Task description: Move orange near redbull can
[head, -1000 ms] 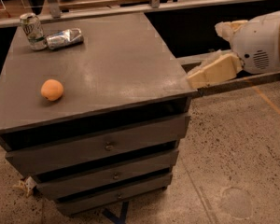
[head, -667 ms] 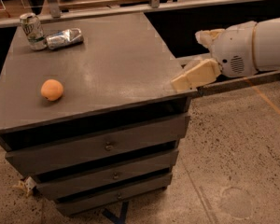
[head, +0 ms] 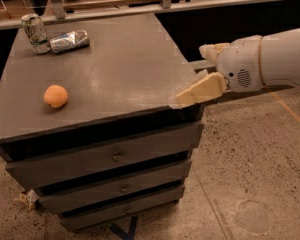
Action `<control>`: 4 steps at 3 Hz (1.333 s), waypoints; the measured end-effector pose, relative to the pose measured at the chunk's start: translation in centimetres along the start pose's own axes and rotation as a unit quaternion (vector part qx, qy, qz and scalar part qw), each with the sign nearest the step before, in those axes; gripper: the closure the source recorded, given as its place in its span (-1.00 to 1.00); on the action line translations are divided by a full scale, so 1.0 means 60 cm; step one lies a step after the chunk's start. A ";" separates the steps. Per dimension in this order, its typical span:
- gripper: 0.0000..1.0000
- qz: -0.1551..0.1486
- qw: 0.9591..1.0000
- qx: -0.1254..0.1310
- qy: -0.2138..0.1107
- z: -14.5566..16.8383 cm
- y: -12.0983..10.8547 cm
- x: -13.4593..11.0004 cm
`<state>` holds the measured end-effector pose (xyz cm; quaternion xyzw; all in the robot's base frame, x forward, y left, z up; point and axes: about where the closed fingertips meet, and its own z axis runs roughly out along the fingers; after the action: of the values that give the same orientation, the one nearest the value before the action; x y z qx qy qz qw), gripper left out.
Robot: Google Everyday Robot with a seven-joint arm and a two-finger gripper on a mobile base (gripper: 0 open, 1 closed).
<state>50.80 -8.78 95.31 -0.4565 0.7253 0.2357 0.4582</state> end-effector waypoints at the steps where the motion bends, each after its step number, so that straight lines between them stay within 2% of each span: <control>1: -1.00 0.029 0.999 -0.029 -0.013 0.045 0.029 0.038; 2: -1.00 0.039 0.998 -0.045 -0.027 0.098 0.047 0.065; 4: -1.00 0.013 0.997 -0.049 -0.057 0.189 0.047 0.052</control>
Offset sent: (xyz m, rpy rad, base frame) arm 0.0024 0.0618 -0.1018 0.1470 0.0879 0.0564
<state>52.89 -0.22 87.01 -0.4549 0.6910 0.3028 0.4731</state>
